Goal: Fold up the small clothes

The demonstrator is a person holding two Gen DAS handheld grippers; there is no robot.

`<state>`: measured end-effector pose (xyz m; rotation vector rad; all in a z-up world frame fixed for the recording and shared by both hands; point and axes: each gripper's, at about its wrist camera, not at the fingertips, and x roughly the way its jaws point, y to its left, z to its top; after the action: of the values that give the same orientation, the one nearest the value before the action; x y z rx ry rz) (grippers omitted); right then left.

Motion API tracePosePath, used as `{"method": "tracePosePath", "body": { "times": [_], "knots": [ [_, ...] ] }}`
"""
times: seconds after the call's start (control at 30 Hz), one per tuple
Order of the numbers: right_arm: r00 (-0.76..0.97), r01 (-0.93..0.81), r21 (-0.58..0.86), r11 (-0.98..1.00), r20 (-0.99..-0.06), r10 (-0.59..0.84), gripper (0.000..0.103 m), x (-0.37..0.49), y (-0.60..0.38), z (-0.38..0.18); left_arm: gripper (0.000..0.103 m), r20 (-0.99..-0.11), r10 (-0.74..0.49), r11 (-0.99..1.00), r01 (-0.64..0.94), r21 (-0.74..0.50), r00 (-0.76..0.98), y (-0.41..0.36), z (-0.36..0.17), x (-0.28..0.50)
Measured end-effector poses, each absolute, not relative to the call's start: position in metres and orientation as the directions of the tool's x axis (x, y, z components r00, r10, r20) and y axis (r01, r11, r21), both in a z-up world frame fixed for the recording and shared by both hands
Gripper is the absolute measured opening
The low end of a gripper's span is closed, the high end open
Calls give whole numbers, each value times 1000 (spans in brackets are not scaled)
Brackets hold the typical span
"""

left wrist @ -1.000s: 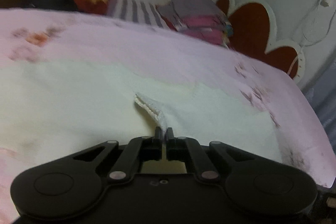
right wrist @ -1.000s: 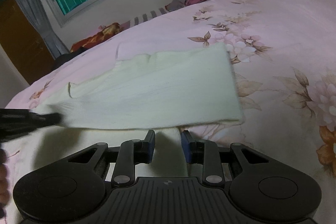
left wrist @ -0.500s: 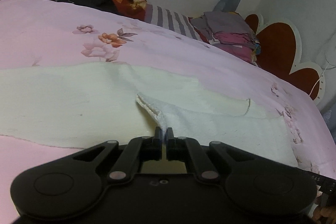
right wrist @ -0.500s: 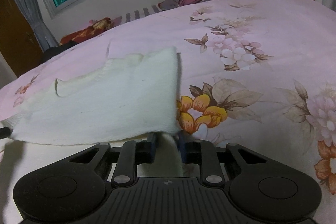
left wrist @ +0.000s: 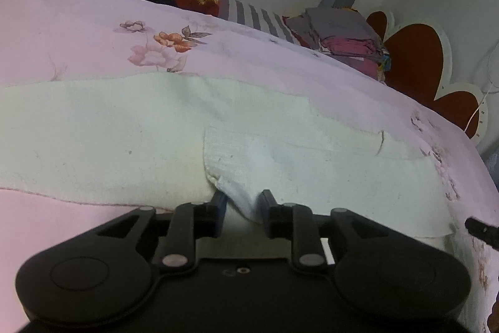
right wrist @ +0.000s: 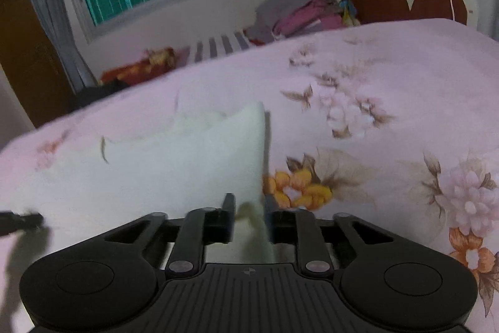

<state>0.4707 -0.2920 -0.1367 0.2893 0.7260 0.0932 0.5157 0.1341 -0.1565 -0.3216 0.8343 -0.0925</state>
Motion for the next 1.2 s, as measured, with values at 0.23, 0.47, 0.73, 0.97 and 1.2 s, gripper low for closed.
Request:
{"method": "tracePosePath", "body": {
  "times": [0.23,0.47,0.73,0.97,1.2],
  "knots": [
    [635,6,224,975,-753,169,0,508,-281,-165,14,-728,-167,952,-84,-295,665,136,-158,518],
    [733,-30,264,964,-650,201,0,507,-283,-135,44,-653,-125,979,-15,-205,747,117,-130,511],
    [649,-260,300,918,-650,396,0,547,-223,-162,44,-707,-121,991,42,-128,697,92,-156,539],
    [702,-7,212,977,-695,156,0,600,-279,-177,46,-707,-85,992,-7,-125,702,118,-162,535],
    [703,-20,123,992,-704,101,0,631,-276,-172,44,-665,-94,991,6,-134,741,110,-147,534]
  ]
}}
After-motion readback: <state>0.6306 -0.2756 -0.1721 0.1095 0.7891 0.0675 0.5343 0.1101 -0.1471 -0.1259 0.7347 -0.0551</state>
